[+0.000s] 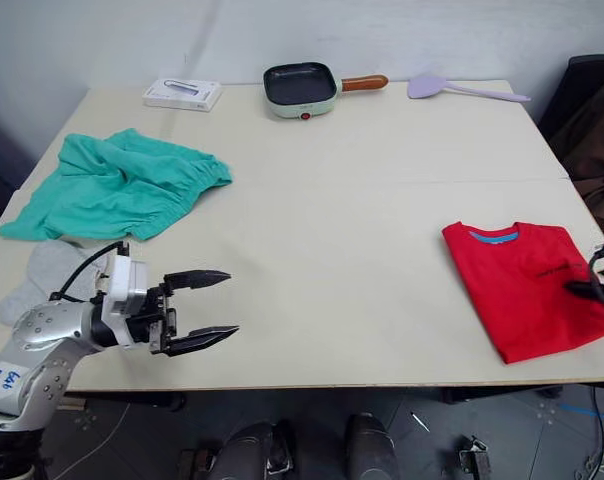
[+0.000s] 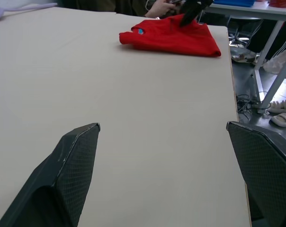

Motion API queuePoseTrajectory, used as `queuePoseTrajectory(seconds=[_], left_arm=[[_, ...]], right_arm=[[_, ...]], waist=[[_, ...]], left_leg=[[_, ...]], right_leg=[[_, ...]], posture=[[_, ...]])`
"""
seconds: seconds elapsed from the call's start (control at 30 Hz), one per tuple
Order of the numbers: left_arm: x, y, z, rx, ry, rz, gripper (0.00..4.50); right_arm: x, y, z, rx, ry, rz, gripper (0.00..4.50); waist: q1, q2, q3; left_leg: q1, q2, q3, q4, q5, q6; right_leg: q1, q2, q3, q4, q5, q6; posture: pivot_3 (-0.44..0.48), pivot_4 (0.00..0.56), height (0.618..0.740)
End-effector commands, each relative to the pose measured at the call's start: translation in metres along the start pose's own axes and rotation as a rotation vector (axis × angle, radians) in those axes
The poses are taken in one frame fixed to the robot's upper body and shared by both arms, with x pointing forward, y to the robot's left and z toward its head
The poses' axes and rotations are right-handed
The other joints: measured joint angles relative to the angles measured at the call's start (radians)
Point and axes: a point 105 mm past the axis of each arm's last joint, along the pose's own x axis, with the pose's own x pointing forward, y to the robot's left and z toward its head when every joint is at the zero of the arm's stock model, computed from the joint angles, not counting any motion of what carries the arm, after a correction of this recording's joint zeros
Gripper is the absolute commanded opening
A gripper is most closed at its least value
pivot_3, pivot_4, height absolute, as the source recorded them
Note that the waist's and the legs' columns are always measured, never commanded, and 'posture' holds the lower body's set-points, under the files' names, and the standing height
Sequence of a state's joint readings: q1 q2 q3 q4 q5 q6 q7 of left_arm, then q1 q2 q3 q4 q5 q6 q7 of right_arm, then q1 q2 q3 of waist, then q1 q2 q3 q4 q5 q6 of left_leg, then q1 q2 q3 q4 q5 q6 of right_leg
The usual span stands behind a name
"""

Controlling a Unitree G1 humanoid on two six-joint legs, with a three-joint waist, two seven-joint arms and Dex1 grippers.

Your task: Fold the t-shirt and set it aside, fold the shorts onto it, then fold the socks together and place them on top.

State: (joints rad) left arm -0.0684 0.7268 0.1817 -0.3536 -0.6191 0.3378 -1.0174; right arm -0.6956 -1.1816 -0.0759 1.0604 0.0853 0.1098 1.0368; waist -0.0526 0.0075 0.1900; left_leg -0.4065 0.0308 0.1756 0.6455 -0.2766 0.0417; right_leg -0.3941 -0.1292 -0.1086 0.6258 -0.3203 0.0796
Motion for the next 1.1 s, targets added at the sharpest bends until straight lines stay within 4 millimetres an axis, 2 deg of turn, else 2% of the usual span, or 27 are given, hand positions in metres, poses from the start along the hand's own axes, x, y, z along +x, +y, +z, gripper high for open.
queuePoseTrajectory(seconds=[0.03, 0.1, 0.2, 0.27, 0.3, 0.37, 0.4, 0.53, 0.63, 0.7, 0.77, 0.87, 0.93, 1.0, 1.07, 1.1], left_arm=[[-0.021, 0.019, 0.004, 0.031, -0.002, 0.113, 4.50], [-0.031, 0.023, -0.003, 0.027, 0.019, 0.146, 4.50], [-0.050, 0.032, -0.016, 0.013, 0.053, 0.242, 4.50], [-0.062, 0.035, -0.021, -0.036, 0.051, 0.289, 4.50], [-0.068, 0.035, -0.024, -0.042, 0.061, 0.311, 4.50], [-0.080, 0.037, -0.027, -0.040, 0.070, 0.370, 4.50], [-0.089, 0.037, -0.029, -0.030, 0.079, 0.414, 4.50], [-0.137, 0.040, -0.039, -0.014, 0.122, 0.677, 4.50], [-0.183, 0.029, -0.057, -0.040, 0.180, 0.909, 4.50], [-0.206, 0.015, -0.070, -0.092, 0.197, 1.042, 4.50], [-0.219, 0.002, -0.077, -0.134, 0.204, 1.111, 4.50], [-0.228, -0.007, -0.082, -0.182, 0.247, 1.172, 4.50], [-0.229, -0.001, -0.075, -0.172, 0.261, 1.193, 4.50], [-0.208, 0.021, -0.056, -0.148, 0.220, 1.111, 4.50], [-0.175, 0.045, -0.035, -0.105, 0.212, 0.972, 4.50], [-0.165, 0.053, -0.028, -0.083, 0.215, 0.931, 4.50]], right_arm=[[-0.024, -0.005, 0.066, -0.254, -0.318, -0.060, 4.47], [-0.026, 0.003, 0.083, -0.287, -0.403, -0.053, 4.47], [-0.021, 0.039, 0.106, -0.366, -0.525, 0.040, 4.47], [-0.015, 0.066, 0.107, -0.374, -0.558, 0.126, 4.47], [-0.013, 0.077, 0.109, -0.373, -0.587, 0.152, 4.47], [-0.012, 0.089, 0.116, -0.348, -0.650, 0.137, 4.47], [-0.009, 0.099, 0.116, -0.328, -0.670, 0.162, 4.47], [-0.008, 0.162, 0.103, -0.329, -0.765, 0.342, 4.47], [-0.014, 0.210, 0.092, -0.294, -0.858, 0.449, 4.47], [-0.014, 0.223, 0.081, -0.229, -0.891, 0.457, 4.47], [-0.014, 0.233, 0.068, -0.190, -0.889, 0.471, 4.47], [-0.017, 0.244, 0.052, -0.228, -0.880, 0.490, 4.47], [-0.016, 0.237, 0.050, -0.254, -0.890, 0.437, 4.47], [-0.014, 0.227, 0.049, -0.252, -0.883, 0.406, 4.47], [-0.013, 0.220, 0.051, -0.230, -0.891, 0.392, 4.47], [-0.013, 0.220, 0.053, -0.225, -0.898, 0.390, 4.47]], waist=[[-0.005, 0.001, 0.001], [-0.008, 0.001, 0.001], [-0.006, -0.001, 0.002], [-0.002, -0.002, 0.003], [-0.006, 0.000, 0.004], [-0.011, 0.000, 0.006], [-0.007, -0.001, 0.007], [0.051, -0.004, 0.010], [0.066, -0.009, 0.009], [0.068, -0.009, 0.009], [0.070, -0.009, 0.009], [0.078, -0.012, 0.010], [0.078, -0.012, 0.010], [0.079, -0.013, 0.010], [0.087, -0.014, 0.010], [0.088, -0.014, 0.010]], left_leg=[[0.000, 0.000, 0.000, 0.000, 0.000, 0.000], [0.001, 0.001, 0.001, 0.000, 0.001, 0.000], [0.002, 0.003, 0.001, 0.000, 0.002, -0.001], [0.001, 0.002, -0.002, 0.000, 0.002, 0.000], [-0.001, 0.000, -0.009, -0.002, 0.005, 0.005], [0.003, -0.017, -0.040, -0.019, 0.020, 0.012], [0.001, -0.028, -0.055, -0.025, 0.028, 0.013], [-0.001, -0.032, -0.059, -0.025, 0.031, 0.014], [0.000, -0.031, -0.061, -0.025, 0.024, 0.009], [0.000, -0.032, -0.059, -0.024, 0.020, 0.015], [0.000, -0.032, -0.059, -0.024, 0.018, 0.017], [0.000, -0.032, -0.058, -0.024, 0.017, 0.017], [0.000, -0.031, -0.058, -0.024, 0.017, 0.017], [0.000, -0.030, -0.058, -0.024, 0.017, 0.017], [0.000, -0.028, -0.059, -0.024, 0.018, 0.015], [0.000, -0.028, -0.060, -0.024, 0.019, 0.014]], right_leg=[[0.000, 0.001, 0.000, 0.000, 0.000, 0.000], [0.000, 0.001, 0.001, 0.002, 0.000, 0.000], [0.000, 0.002, 0.001, 0.002, 0.000, 0.000], [0.002, 0.002, -0.001, 0.001, 0.000, 0.000], [0.006, 0.000, -0.008, 0.000, 0.000, 0.000], [0.028, -0.016, -0.047, -0.009, 0.000, 0.003], [0.033, -0.023, -0.059, -0.010, -0.001, 0.005], [0.030, -0.027, -0.052, -0.010, -0.002, 0.006], [0.033, -0.026, -0.051, -0.016, -0.002, 0.006], [0.033, -0.027, -0.050, -0.017, -0.002, 0.007], [0.033, -0.027, -0.050, -0.019, -0.002, 0.007], [0.034, -0.027, -0.049, -0.020, -0.001, 0.008], [0.033, -0.027, -0.049, -0.020, -0.001, 0.008], [0.033, -0.027, -0.049, -0.020, -0.001, 0.008], [0.033, -0.025, -0.049, -0.020, -0.001, 0.008], [0.031, -0.024, -0.049, -0.021, -0.001, 0.008]], posture=[[0.000, 0.150, 0.740], [0.000, 0.150, 0.740], [0.000, 0.150, 0.740], [0.000, 0.150, 0.740], [0.000, 0.150, 0.740], [0.000, 0.150, 0.740], [0.000, 0.150, 0.740], [0.000, 0.150, 0.740], [0.000, 0.150, 0.740], [0.000, 0.150, 0.740], [0.000, 0.150, 0.740], [0.000, 0.150, 0.740], [0.000, 0.150, 0.740], [0.000, 0.150, 0.740], [0.000, 0.150, 0.740], [0.000, 0.150, 0.740]])
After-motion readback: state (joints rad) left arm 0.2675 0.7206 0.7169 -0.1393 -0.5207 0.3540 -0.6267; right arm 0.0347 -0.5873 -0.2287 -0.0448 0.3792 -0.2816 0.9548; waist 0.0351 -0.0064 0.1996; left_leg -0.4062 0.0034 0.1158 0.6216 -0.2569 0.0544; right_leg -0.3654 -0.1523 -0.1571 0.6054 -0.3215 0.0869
